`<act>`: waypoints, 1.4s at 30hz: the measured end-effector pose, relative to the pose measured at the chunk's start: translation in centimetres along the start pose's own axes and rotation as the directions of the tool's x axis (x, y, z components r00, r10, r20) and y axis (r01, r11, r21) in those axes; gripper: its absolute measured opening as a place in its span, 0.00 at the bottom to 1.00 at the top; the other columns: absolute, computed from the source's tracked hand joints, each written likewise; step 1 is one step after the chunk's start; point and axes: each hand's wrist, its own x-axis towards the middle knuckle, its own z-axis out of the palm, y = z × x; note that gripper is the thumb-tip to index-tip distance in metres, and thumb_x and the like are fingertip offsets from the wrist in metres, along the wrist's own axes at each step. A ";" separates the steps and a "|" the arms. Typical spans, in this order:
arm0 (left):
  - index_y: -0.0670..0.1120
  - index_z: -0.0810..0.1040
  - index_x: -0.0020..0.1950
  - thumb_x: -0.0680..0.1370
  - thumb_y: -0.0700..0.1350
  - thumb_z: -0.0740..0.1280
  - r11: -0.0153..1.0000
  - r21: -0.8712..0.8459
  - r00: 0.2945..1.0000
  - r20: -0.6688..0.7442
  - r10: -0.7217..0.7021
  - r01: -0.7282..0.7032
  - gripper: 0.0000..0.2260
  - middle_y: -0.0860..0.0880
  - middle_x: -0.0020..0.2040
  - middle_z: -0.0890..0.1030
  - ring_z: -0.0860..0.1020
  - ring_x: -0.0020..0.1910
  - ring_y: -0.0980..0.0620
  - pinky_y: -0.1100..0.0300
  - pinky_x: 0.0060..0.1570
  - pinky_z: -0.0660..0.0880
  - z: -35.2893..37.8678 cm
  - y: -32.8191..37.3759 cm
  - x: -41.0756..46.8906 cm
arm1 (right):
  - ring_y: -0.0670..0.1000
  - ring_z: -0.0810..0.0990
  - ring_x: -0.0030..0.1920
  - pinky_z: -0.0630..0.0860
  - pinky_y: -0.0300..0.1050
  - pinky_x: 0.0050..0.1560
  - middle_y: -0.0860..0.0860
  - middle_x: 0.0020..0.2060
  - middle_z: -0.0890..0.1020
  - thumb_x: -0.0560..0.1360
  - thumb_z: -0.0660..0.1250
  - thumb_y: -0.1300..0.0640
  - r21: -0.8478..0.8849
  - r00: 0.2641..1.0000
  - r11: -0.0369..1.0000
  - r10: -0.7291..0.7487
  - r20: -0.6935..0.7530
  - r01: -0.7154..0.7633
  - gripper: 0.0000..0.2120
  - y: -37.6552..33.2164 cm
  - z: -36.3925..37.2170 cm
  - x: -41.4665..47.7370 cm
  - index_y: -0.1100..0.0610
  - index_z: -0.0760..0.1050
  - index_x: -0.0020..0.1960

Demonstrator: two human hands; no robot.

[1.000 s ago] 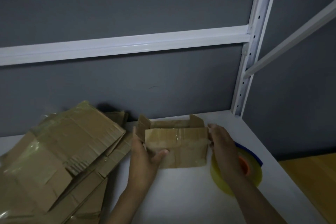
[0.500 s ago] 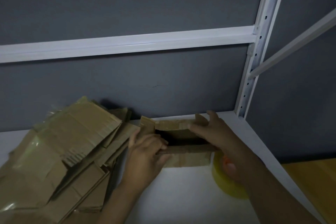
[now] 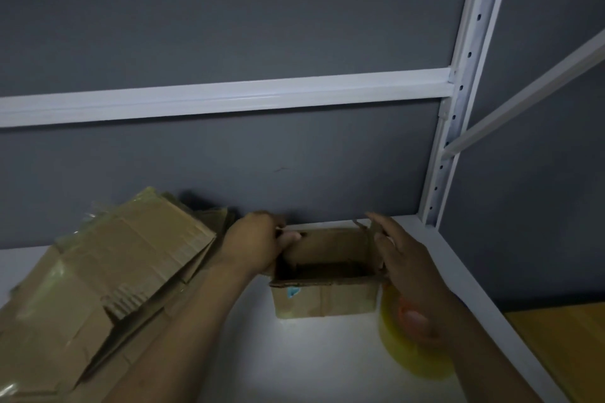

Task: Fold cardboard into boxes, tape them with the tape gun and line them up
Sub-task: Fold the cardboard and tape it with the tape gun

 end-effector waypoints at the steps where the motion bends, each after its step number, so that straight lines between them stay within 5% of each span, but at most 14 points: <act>1: 0.52 0.79 0.46 0.77 0.58 0.65 0.999 -0.030 0.998 -0.060 -0.036 0.034 0.11 0.51 0.44 0.82 0.77 0.40 0.55 0.61 0.37 0.69 -0.1 0.0 0.0 | 0.46 0.75 0.56 0.75 0.45 0.59 0.41 0.57 0.75 0.83 0.54 0.52 0.024 1.000 1.000 -0.001 0.020 0.000 0.15 0.3 -0.3 -0.1 0.43 0.67 0.68; 5: 0.48 0.82 0.42 0.77 0.60 0.66 0.978 -0.093 0.969 -0.151 -0.197 0.184 0.17 0.49 0.42 0.80 0.75 0.39 0.56 0.61 0.37 0.68 0.7 -0.5 0.3 | 0.45 0.77 0.59 0.77 0.50 0.59 0.39 0.60 0.75 0.73 0.66 0.38 0.053 0.978 0.999 -0.014 0.209 0.003 0.23 1.3 -1.5 -0.3 0.36 0.65 0.66; 8: 0.49 0.79 0.48 0.74 0.60 0.69 0.910 -0.291 0.915 -0.189 -0.357 0.295 0.14 0.47 0.50 0.77 0.66 0.43 0.61 0.66 0.39 0.63 1.0 -0.3 0.2 | 0.45 0.77 0.60 0.77 0.48 0.59 0.39 0.64 0.73 0.65 0.72 0.40 -0.061 0.965 0.997 -0.021 0.262 0.038 0.33 1.5 -1.9 0.1 0.33 0.63 0.66; 11: 0.47 0.75 0.59 0.74 0.55 0.71 0.715 -0.632 0.881 -0.106 -0.460 0.298 0.19 0.52 0.46 0.77 0.72 0.42 0.59 0.68 0.36 0.66 0.1 0.7 -0.6 | 0.43 0.78 0.54 0.78 0.40 0.52 0.42 0.61 0.75 0.71 0.72 0.47 -0.103 0.984 0.994 -0.021 0.178 0.040 0.26 1.5 -1.4 0.5 0.39 0.65 0.65; 13: 0.50 0.73 0.63 0.74 0.57 0.70 0.548 -0.798 0.899 -0.020 -0.438 0.250 0.21 0.56 0.48 0.78 0.77 0.46 0.60 0.67 0.43 0.71 -0.5 1.3 -2.1 | 0.42 0.77 0.54 0.75 0.34 0.49 0.42 0.62 0.74 0.74 0.71 0.49 -0.096 0.988 0.995 -0.017 0.153 0.032 0.25 1.4 -1.0 0.3 0.40 0.63 0.66; 17: 0.56 0.72 0.62 0.70 0.54 0.72 0.371 -0.912 0.973 0.100 -0.210 0.174 0.21 0.57 0.57 0.81 0.79 0.58 0.56 0.66 0.49 0.77 -0.1 1.2 -5.7 | 0.42 0.71 0.63 0.69 0.39 0.61 0.37 0.67 0.67 0.74 0.70 0.51 0.059 0.994 0.998 0.015 0.109 -0.022 0.37 2.8 0.0 -0.3 0.43 0.53 0.76; 19: 0.58 0.68 0.66 0.69 0.48 0.77 0.374 -0.919 0.991 0.095 -0.094 0.123 0.29 0.60 0.58 0.81 0.78 0.59 0.60 0.66 0.49 0.77 1.2 1.4 -6.9 | 0.44 0.74 0.63 0.72 0.41 0.60 0.40 0.66 0.72 0.74 0.68 0.46 0.094 0.997 0.994 0.053 0.060 -0.058 0.32 3.6 1.0 -0.7 0.46 0.60 0.75; 21: 0.56 0.66 0.69 0.67 0.50 0.76 0.429 -0.898 0.991 0.053 -0.122 0.101 0.33 0.61 0.59 0.79 0.78 0.59 0.59 0.64 0.50 0.77 2.7 1.9 -7.4 | 0.47 0.77 0.59 0.76 0.44 0.58 0.44 0.61 0.78 0.74 0.67 0.44 0.078 0.996 0.994 0.082 -0.021 -0.081 0.26 4.0 1.8 -0.9 0.49 0.69 0.70; 23: 0.51 0.68 0.70 0.68 0.52 0.75 0.472 -0.875 0.978 0.003 -0.210 0.104 0.32 0.56 0.57 0.81 0.79 0.57 0.57 0.64 0.48 0.78 3.8 2.8 -7.6 | 0.49 0.79 0.55 0.78 0.48 0.55 0.48 0.57 0.80 0.74 0.68 0.46 0.076 0.992 0.992 0.111 -0.065 -0.106 0.22 3.6 2.2 -1.0 0.52 0.73 0.66; 26: 0.47 0.70 0.69 0.75 0.42 0.72 0.540 -0.834 0.943 -0.081 -0.322 0.113 0.24 0.58 0.54 0.80 0.78 0.51 0.68 0.73 0.43 0.74 3.3 4.3 -7.8 | 0.51 0.79 0.55 0.78 0.53 0.56 0.50 0.56 0.81 0.74 0.68 0.45 0.046 0.990 0.992 0.118 -0.074 -0.115 0.23 2.9 2.1 -1.1 0.54 0.73 0.65; 29: 0.53 0.69 0.69 0.77 0.40 0.69 0.605 -0.790 0.910 -0.177 -0.374 0.095 0.22 0.61 0.54 0.79 0.77 0.51 0.71 0.76 0.44 0.72 1.3 4.9 -8.1 | 0.50 0.80 0.53 0.79 0.54 0.55 0.47 0.54 0.82 0.73 0.69 0.44 0.102 0.992 0.992 0.079 -0.095 -0.069 0.21 1.5 1.6 -1.2 0.52 0.75 0.62; 36: 0.55 0.70 0.71 0.75 0.46 0.71 0.636 -0.772 0.863 -0.310 -0.399 0.017 0.25 0.59 0.57 0.80 0.78 0.56 0.61 0.57 0.57 0.77 -4.3 4.4 -10.3 | 0.46 0.81 0.43 0.81 0.51 0.46 0.42 0.43 0.83 0.73 0.66 0.40 0.081 0.968 0.993 -0.060 -0.244 0.082 0.12 -5.7 1.7 -3.7 0.46 0.77 0.51; 42: 0.56 0.67 0.72 0.73 0.52 0.73 0.677 -0.736 0.825 -0.394 -0.406 -0.018 0.30 0.54 0.61 0.78 0.77 0.60 0.55 0.50 0.59 0.76 -8.3 0.3 -16.0 | 0.51 0.81 0.43 0.80 0.51 0.45 0.49 0.42 0.83 0.75 0.67 0.45 0.034 0.936 0.989 -0.126 -0.328 0.145 0.13 -11.9 6.0 -9.1 0.54 0.77 0.50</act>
